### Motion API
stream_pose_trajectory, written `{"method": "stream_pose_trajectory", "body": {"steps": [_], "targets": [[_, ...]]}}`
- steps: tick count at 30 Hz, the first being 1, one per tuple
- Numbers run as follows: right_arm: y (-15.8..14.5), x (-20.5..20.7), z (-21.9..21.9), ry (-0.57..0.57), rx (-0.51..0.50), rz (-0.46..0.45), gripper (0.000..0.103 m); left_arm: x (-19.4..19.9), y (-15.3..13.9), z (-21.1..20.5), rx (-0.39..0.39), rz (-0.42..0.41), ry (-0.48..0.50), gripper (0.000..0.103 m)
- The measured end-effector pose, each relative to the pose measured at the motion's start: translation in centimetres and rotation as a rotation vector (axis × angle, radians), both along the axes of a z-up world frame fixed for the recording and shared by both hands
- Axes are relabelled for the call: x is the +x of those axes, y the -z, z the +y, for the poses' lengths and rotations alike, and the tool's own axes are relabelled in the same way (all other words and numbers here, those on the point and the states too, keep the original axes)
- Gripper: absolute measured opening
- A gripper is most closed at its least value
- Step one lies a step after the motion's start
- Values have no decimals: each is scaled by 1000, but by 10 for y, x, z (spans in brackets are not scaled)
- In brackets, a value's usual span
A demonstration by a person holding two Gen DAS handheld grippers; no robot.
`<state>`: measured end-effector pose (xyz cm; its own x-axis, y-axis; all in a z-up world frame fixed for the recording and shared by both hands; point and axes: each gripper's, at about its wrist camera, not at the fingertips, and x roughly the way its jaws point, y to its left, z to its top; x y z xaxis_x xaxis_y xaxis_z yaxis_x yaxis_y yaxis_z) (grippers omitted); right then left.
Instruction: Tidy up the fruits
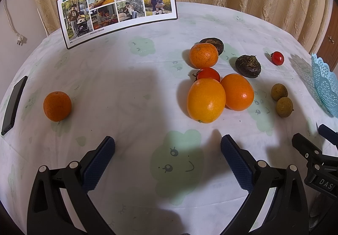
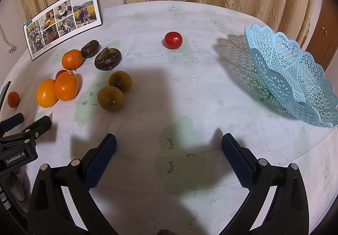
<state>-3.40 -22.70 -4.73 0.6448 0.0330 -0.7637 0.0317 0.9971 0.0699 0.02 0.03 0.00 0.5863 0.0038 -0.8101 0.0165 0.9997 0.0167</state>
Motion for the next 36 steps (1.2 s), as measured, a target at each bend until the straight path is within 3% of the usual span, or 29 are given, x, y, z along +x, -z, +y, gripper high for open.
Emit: {"method": "stream_pose_trajectory", "body": {"steps": [18, 24, 32, 36], "targets": [[1, -1, 0, -2, -2, 0, 101, 0, 0, 0, -2, 0, 2, 98], [1, -1, 0, -2, -2, -1, 101, -4, -5, 3, -17, 4, 56, 98], [1, -1, 1, -3, -3, -1, 101, -19, -40, 50, -6, -139, -33, 98], [1, -1, 1, -3, -4, -1, 101, -12, -43, 81, 5, -167, -104, 98]]}}
